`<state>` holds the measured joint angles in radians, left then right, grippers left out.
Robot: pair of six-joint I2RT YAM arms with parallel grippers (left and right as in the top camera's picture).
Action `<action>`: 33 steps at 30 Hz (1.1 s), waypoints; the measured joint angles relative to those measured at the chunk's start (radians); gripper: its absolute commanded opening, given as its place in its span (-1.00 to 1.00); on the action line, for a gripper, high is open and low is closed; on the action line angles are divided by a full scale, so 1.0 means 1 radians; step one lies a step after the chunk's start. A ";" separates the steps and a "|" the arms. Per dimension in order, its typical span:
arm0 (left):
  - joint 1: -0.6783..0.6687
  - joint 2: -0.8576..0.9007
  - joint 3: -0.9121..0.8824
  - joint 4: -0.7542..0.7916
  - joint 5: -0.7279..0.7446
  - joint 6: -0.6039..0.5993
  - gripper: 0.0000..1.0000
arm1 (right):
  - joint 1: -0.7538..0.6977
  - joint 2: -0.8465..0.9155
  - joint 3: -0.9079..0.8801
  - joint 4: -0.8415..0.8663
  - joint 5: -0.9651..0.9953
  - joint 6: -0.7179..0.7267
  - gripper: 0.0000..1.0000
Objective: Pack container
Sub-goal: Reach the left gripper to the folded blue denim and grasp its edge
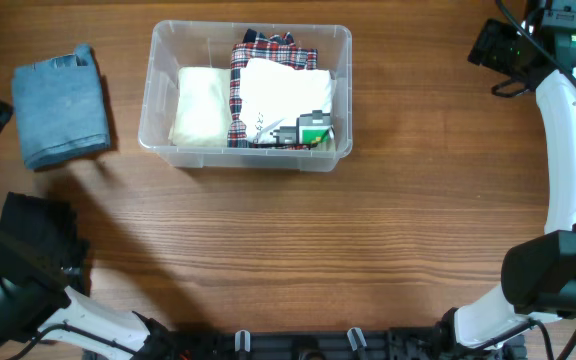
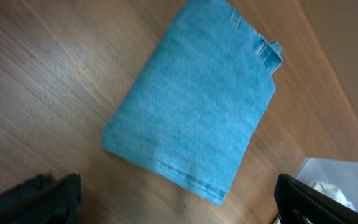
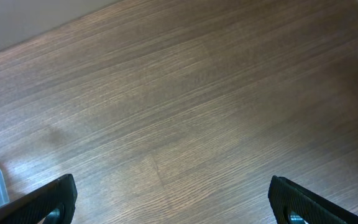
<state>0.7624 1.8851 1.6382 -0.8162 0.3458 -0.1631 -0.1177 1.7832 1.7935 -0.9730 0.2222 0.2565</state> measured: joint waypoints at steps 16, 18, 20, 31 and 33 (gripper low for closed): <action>-0.002 0.224 0.000 0.168 0.130 0.251 1.00 | 0.000 0.000 0.000 0.000 0.000 0.000 0.99; -0.002 0.245 0.000 0.171 0.138 0.267 1.00 | 0.000 0.000 0.000 0.000 0.000 0.000 0.99; -0.002 0.269 0.000 0.182 0.143 0.293 1.00 | 0.000 0.000 0.000 0.000 0.000 0.000 0.99; -0.003 0.365 0.005 0.232 0.154 0.326 0.99 | 0.000 0.000 0.000 0.000 0.000 0.000 0.99; -0.007 0.367 0.006 0.229 0.158 0.327 0.99 | 0.000 0.000 0.000 0.000 0.000 0.000 0.99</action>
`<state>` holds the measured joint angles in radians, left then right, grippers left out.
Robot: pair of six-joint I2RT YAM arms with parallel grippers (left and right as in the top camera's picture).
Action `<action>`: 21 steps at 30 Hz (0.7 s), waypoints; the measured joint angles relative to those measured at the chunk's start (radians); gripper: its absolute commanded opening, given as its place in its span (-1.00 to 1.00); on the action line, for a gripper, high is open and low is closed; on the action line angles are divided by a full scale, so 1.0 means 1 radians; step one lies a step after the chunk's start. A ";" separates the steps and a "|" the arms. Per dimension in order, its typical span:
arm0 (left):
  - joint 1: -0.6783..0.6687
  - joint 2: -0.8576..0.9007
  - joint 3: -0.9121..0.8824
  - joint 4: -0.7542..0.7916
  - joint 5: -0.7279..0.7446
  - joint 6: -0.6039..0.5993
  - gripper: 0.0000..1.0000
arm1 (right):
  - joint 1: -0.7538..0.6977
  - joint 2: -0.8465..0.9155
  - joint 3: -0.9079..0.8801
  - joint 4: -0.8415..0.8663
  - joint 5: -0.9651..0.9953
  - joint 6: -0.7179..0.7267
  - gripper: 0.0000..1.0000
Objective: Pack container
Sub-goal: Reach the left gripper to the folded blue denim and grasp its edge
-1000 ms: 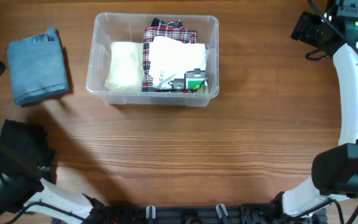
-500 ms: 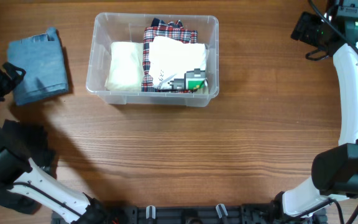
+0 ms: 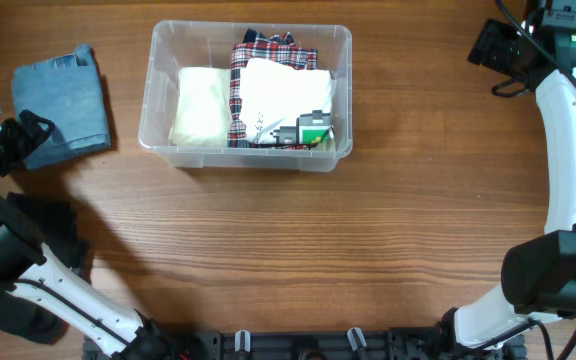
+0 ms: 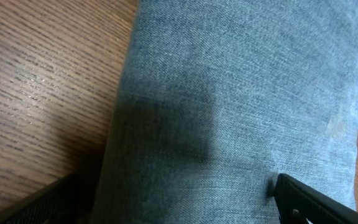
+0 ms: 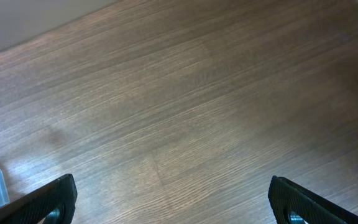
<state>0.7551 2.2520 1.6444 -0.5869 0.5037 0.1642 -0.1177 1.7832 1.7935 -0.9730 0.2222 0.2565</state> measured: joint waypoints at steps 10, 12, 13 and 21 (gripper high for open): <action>-0.089 0.009 0.001 -0.038 0.134 0.000 0.67 | 0.000 0.000 0.000 0.000 0.000 0.000 0.99; -0.101 0.016 0.001 -0.046 0.160 0.001 0.52 | 0.000 0.000 0.000 0.000 0.000 0.000 1.00; -0.101 0.017 0.000 -0.050 0.163 0.000 0.46 | 0.000 0.000 0.000 0.000 0.000 0.000 1.00; -0.094 0.023 0.000 -0.053 0.174 -0.008 -0.39 | 0.000 0.000 0.000 0.000 0.000 0.000 0.99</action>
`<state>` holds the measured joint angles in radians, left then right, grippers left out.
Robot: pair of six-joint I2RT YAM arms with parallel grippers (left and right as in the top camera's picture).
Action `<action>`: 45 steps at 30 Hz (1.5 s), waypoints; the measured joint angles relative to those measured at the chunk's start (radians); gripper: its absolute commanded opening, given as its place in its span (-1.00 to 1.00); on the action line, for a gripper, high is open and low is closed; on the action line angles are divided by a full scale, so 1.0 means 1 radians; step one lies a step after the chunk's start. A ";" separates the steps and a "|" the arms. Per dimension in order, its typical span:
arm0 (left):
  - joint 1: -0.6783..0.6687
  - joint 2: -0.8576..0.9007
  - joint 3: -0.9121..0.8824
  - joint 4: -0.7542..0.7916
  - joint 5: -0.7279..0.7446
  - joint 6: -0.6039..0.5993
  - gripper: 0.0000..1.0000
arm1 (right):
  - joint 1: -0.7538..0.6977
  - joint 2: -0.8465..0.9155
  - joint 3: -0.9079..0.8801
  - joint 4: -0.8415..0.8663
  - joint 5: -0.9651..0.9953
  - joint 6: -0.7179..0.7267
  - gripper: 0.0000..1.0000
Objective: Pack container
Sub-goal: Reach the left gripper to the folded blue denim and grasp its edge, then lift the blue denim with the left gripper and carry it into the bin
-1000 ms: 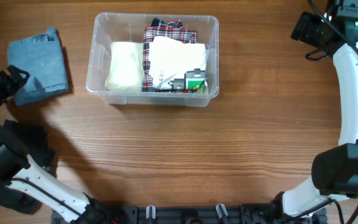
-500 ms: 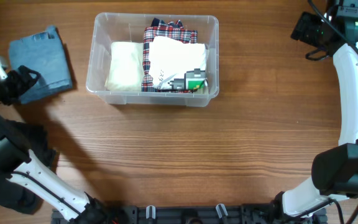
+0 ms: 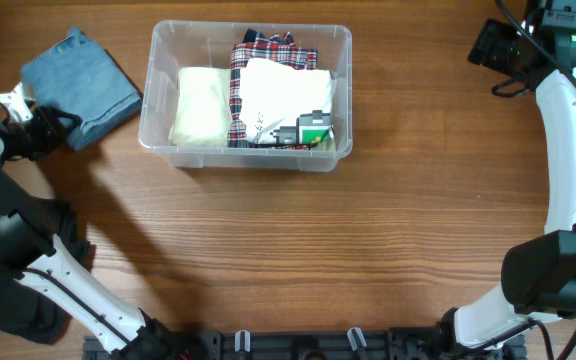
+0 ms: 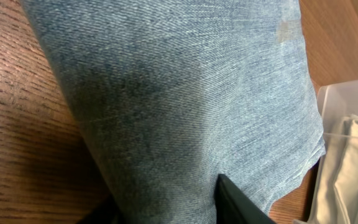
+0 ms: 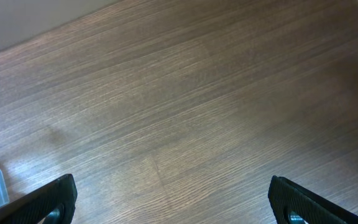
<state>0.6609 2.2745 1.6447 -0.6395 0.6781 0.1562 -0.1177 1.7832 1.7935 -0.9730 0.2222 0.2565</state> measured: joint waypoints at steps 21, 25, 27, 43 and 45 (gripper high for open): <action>0.127 -0.145 -0.007 0.066 0.162 -0.491 -0.92 | 0.000 0.000 0.000 0.000 0.000 0.000 0.99; 0.125 -0.206 -0.010 0.099 0.190 -0.511 -0.92 | 0.000 0.000 0.000 0.000 0.000 0.000 1.00; 0.117 -0.230 -0.013 0.149 0.216 -0.515 -0.92 | 0.000 0.000 0.000 0.000 0.000 0.000 0.99; -0.205 -0.362 -0.029 0.911 0.757 -0.688 -0.92 | 0.000 0.000 0.000 0.000 0.000 0.000 1.00; -0.271 -0.422 -0.029 0.937 0.824 -0.734 -0.92 | 0.000 0.000 0.000 0.000 0.000 0.000 0.99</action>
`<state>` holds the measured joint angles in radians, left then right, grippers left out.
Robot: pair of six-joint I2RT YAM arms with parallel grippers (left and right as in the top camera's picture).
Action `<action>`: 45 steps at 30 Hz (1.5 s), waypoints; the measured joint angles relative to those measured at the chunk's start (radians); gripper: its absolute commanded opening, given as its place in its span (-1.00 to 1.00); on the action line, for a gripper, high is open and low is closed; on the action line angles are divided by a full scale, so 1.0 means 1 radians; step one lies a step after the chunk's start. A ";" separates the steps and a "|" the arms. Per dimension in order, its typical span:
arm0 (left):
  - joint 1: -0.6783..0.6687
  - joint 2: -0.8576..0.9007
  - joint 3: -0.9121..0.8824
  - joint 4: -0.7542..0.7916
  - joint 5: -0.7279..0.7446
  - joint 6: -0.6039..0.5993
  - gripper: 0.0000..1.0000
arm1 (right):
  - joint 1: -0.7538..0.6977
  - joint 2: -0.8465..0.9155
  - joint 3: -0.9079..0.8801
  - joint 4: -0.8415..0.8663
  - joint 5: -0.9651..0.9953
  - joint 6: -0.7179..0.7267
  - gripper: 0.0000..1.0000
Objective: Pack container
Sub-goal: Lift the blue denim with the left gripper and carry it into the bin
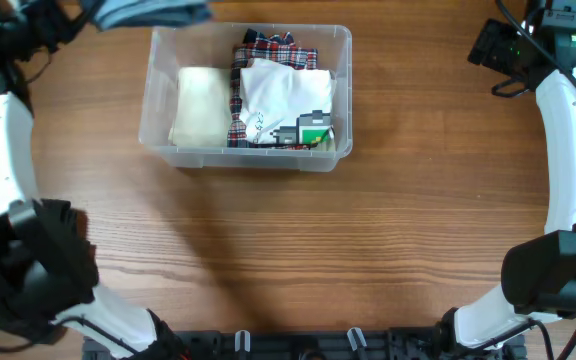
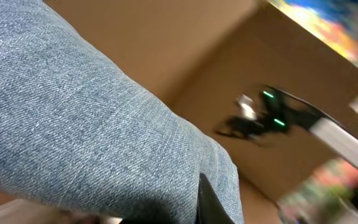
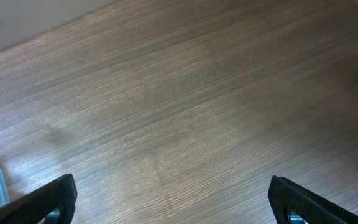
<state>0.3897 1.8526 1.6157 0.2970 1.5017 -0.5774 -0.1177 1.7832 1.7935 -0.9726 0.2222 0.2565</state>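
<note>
The clear plastic container [image 1: 344, 90] stands at the table's upper middle, holding a cream cloth [image 1: 200, 105], a plaid garment [image 1: 264, 48], a white shirt [image 1: 283, 88] and a small green-and-grey item [image 1: 313, 128]. Folded blue jeans [image 1: 148, 12] hang high at the top edge, just left of the container, with my left gripper [image 1: 68, 20] shut on them. Denim [image 2: 86, 143] fills the left wrist view, one dark finger [image 2: 213, 202] pressed against it. My right gripper [image 3: 173, 199] stands open over bare wood at the far right.
The right arm arches along the table's right edge. The left arm runs down the left edge to its dark base [image 1: 38, 270]. Bare wood lies in front of the container.
My left gripper has gone from table level at the far left to the top edge, with the jeans now raised off the table beside the container's upper left corner. The right arm is unchanged.
The jeans first lay flat left of the container with my left gripper open and away from them. Then the gripper was at their lower edge. After that it was shut on them, shifted toward the container. Now they hang lifted at the top edge.
</note>
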 measured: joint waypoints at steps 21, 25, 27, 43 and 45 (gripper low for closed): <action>-0.237 -0.032 0.004 -0.443 0.040 0.224 -0.93 | 0.000 0.000 0.000 -0.002 0.000 0.000 0.99; -0.205 -0.032 0.006 -0.776 -0.134 0.496 -0.92 | 0.000 0.000 -0.001 0.000 0.000 0.000 0.99; -0.186 -0.032 0.006 -0.903 -0.238 0.644 -0.92 | 0.000 0.000 -0.001 0.000 0.000 0.000 0.99; -0.179 0.060 0.006 -1.180 -0.484 1.083 -0.92 | 0.000 0.000 -0.001 0.000 0.000 0.000 0.99; -0.179 0.061 0.006 -1.206 -0.525 1.106 -0.92 | 0.000 0.000 -0.001 0.000 0.000 0.000 1.00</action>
<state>0.2108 1.9141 1.6222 -0.9089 0.9771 0.5282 -0.1177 1.7832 1.7927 -0.9730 0.2222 0.2565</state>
